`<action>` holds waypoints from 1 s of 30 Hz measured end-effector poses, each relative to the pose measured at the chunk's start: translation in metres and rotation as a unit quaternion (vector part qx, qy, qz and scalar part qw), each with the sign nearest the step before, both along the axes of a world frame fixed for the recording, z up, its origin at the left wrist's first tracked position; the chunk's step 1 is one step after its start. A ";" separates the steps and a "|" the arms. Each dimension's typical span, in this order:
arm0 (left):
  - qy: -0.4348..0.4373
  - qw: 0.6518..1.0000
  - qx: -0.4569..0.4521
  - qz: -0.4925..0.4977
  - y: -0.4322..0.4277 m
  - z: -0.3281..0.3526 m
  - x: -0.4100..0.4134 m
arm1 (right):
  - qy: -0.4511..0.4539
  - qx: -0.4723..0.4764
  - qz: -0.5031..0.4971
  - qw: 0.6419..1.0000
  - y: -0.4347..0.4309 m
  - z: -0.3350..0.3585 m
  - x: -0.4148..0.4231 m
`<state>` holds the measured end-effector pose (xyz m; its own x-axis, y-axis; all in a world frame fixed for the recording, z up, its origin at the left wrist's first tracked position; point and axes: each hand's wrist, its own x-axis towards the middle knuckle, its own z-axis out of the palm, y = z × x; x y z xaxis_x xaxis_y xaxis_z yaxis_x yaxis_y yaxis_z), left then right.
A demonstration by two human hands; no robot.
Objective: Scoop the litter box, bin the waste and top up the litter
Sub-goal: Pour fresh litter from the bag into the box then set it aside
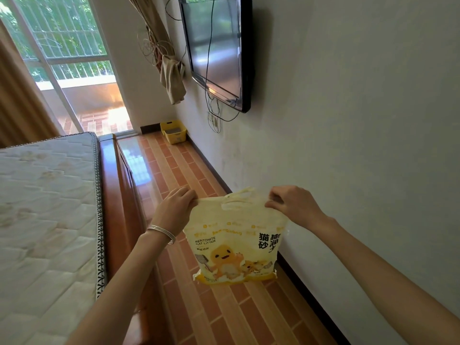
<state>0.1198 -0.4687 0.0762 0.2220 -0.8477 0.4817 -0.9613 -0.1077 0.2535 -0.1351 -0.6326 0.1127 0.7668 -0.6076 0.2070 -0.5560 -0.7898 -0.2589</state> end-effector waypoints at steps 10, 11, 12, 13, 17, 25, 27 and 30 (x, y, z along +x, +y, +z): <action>0.002 0.999 -0.001 0.048 0.006 -0.011 0.049 | 0.012 0.009 0.045 0.999 -0.018 -0.008 0.067; 0.003 0.999 0.000 0.052 0.005 -0.012 0.055 | 0.014 0.009 0.050 0.999 -0.022 -0.010 0.074; 0.004 0.998 0.000 0.057 0.003 -0.013 0.061 | 0.015 0.009 0.056 0.998 -0.027 -0.011 0.083; 0.005 0.998 0.001 0.063 0.001 -0.014 0.067 | 0.016 0.009 0.061 0.998 -0.032 -0.013 0.091; 0.008 0.996 0.000 0.085 -0.017 -0.015 0.098 | 0.019 0.012 0.082 0.996 -0.060 -0.014 0.131; 0.007 0.991 -0.006 0.131 -0.066 -0.008 0.177 | 0.034 -0.010 0.122 0.992 -0.125 0.001 0.228; 0.011 0.990 -0.009 0.139 -0.079 -0.005 0.194 | 0.030 -0.009 0.133 0.991 -0.140 0.005 0.250; 0.014 0.988 -0.011 0.152 -0.092 -0.004 0.216 | 0.034 -0.006 0.147 0.988 -0.159 0.009 0.279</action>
<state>0.3356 -0.5612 0.0723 0.4795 -0.7289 0.4887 -0.8773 -0.3855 0.2858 0.1437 -0.7913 0.1221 0.9225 -0.3537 0.1548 -0.3172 -0.9229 -0.2182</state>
